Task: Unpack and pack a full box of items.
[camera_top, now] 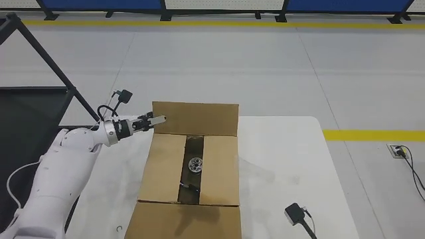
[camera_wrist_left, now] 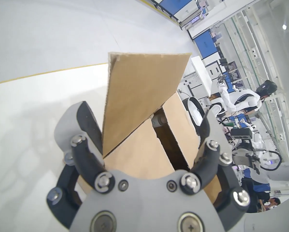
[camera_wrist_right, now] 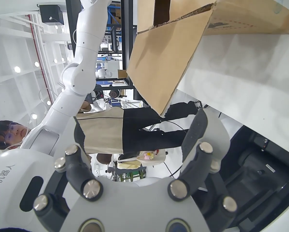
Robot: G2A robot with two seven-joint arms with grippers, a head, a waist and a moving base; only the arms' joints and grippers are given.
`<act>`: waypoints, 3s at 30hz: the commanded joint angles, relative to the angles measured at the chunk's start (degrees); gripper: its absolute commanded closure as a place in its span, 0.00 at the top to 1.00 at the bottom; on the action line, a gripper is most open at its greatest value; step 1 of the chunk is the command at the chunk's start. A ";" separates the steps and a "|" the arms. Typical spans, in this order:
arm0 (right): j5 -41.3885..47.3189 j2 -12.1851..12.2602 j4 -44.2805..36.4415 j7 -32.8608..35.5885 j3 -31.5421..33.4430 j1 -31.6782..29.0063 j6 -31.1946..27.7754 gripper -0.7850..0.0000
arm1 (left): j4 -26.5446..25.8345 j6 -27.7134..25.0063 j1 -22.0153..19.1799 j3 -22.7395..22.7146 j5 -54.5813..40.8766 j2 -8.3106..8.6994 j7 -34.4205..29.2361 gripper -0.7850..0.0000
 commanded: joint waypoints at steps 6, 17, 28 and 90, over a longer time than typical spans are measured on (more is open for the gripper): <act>-1.70 0.13 1.28 0.38 -5.00 3.31 1.54 1.00 | -5.44 -1.91 2.44 2.78 -0.63 2.98 1.92 1.00; -1.86 0.16 2.92 -0.57 -10.14 8.64 3.18 1.00 | -13.84 -3.64 5.88 6.34 -4.94 8.40 3.66 1.00; -0.56 0.28 2.70 -1.88 -12.44 11.38 3.10 1.00 | -24.75 -3.65 9.19 9.17 -11.83 15.14 3.66 1.00; 3.14 -5.54 24.08 -42.89 -25.46 35.40 -2.07 1.00 | -35.06 -3.32 4.12 29.68 -27.89 24.32 3.34 1.00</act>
